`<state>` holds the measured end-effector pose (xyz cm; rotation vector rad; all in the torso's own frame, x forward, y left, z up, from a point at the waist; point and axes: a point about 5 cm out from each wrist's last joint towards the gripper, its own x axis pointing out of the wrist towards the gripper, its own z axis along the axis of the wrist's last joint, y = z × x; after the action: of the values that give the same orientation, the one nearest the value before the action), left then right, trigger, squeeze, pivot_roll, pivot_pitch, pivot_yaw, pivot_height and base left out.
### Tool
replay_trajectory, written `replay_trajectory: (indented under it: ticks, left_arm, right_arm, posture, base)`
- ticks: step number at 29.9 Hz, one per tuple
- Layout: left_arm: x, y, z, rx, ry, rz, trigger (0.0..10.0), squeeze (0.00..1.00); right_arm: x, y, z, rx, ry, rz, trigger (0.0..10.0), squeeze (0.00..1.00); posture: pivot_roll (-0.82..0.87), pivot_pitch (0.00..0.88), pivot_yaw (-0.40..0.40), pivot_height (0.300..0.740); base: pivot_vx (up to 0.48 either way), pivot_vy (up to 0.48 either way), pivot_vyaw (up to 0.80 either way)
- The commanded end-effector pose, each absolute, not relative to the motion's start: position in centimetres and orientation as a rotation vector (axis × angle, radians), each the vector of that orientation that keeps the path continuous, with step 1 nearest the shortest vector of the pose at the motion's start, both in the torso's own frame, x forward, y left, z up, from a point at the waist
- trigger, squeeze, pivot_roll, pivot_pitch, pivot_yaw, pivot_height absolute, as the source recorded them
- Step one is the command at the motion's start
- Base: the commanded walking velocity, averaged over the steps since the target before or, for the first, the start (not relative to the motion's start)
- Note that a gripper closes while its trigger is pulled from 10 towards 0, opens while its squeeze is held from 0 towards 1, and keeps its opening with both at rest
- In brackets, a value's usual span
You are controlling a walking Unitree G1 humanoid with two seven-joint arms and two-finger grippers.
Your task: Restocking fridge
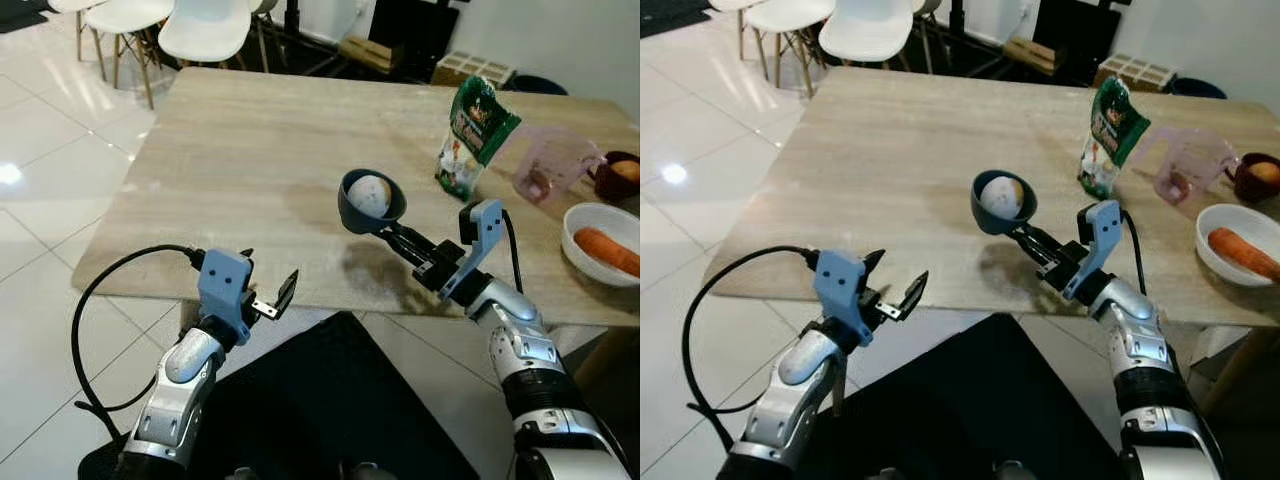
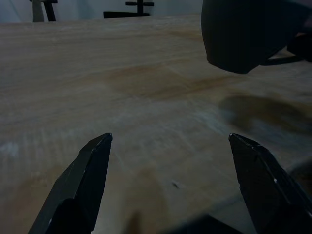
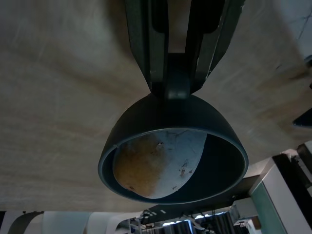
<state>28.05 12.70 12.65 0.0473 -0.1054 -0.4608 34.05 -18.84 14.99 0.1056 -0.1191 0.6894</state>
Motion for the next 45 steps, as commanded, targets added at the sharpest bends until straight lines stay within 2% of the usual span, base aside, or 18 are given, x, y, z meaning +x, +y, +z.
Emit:
replay_trajectory:
  ticks: [1,14,26,37,45]
  left_arm:
    - [28.0,12.5,12.3,0.027,-0.087,-0.464,10.0,0.00]
    - [28.0,12.4,12.2,0.024,-0.081,-0.465,10.0,0.00]
    - [27.4,12.4,9.5,0.036,0.004,-0.451,10.0,0.00]
    - [26.6,12.5,7.9,0.028,0.058,-0.448,10.0,0.00]
    - [26.2,12.6,6.7,0.035,0.089,-0.440,10.0,0.00]
  right_arm:
    - [33.9,-19.2,15.2,0.109,-0.142,0.670,10.0,0.00]
    - [34.0,-19.2,15.3,0.104,-0.139,0.660,10.0,0.00]
    - [33.7,-19.7,14.1,0.079,-0.097,0.603,10.0,0.00]
    - [33.2,-18.9,11.5,0.010,-0.014,0.572,10.0,0.00]
    - [32.2,-20.2,8.6,0.076,0.103,0.501,10.0,0.00]
  posture:
    - [-0.06,0.115,-0.055,0.736]
    - [-0.07,0.113,-0.059,0.736]
    - [-0.07,0.112,-0.060,0.736]
    - [-0.07,0.113,-0.067,0.736]
    - [-0.07,0.110,-0.068,0.736]
  base:
    - [-0.349,0.000,0.00]
    - [-0.344,0.000,0.00]
    - [0.000,0.000,0.00]
    - [0.000,0.000,0.00]
    - [0.000,0.000,0.00]
